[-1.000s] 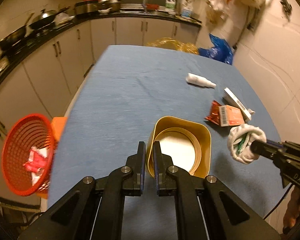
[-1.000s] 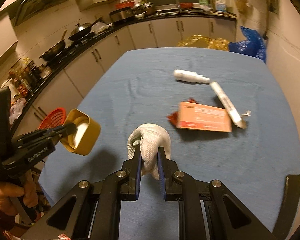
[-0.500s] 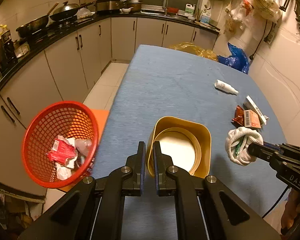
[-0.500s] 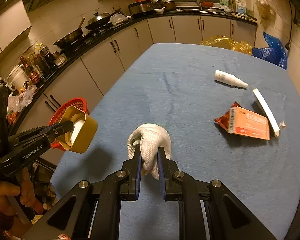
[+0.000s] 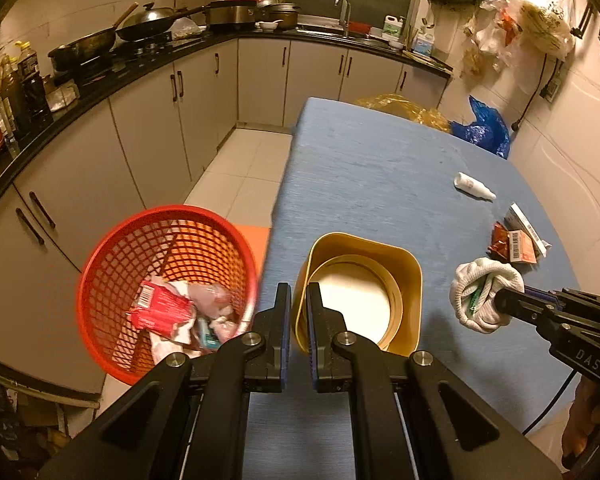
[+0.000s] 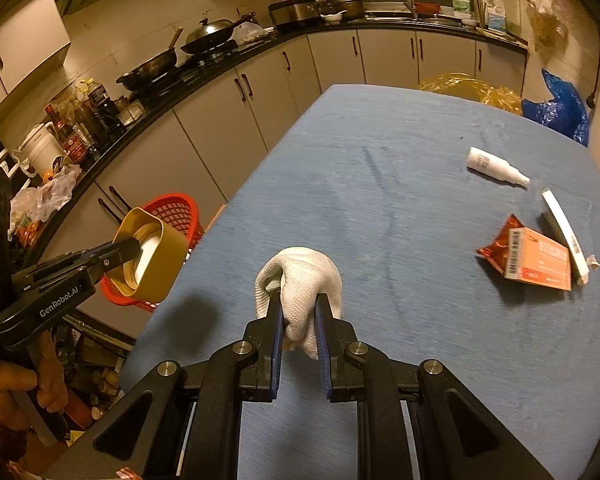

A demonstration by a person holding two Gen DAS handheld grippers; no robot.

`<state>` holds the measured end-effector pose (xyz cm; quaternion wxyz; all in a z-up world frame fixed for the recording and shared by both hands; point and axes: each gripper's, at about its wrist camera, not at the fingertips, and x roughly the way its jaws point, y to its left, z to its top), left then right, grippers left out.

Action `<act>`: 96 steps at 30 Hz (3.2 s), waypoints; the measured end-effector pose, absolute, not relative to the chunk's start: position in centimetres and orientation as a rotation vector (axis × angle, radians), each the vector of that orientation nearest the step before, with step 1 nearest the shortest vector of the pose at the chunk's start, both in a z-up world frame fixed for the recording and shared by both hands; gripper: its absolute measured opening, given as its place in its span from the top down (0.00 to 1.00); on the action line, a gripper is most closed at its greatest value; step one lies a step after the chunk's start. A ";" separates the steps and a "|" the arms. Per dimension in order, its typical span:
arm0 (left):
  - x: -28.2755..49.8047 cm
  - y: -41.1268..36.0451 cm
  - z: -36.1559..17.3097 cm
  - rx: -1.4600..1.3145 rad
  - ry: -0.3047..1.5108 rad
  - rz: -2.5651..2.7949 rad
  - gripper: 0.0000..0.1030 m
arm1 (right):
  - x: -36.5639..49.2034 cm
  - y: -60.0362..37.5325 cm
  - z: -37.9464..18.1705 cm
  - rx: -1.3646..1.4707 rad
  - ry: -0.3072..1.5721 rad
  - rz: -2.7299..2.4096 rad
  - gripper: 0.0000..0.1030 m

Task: Collect trash
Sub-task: 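Carry the gold tin and white cloth to the red basket and release both, then move both open tools back over the table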

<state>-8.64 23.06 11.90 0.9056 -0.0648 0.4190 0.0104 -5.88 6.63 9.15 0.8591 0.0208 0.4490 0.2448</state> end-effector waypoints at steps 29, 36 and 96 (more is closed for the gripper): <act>-10.1 37.8 10.0 -0.228 0.883 0.217 0.93 | -1.8 23.6 10.6 -0.002 0.957 0.706 0.85; -10.0 38.9 9.3 -0.234 0.894 0.222 0.93 | -0.9 25.7 10.1 -0.025 0.967 0.712 0.85; -7.3 14.9 10.6 -0.044 0.903 -0.082 0.49 | -1.7 -7.1 8.1 0.249 1.001 0.288 0.67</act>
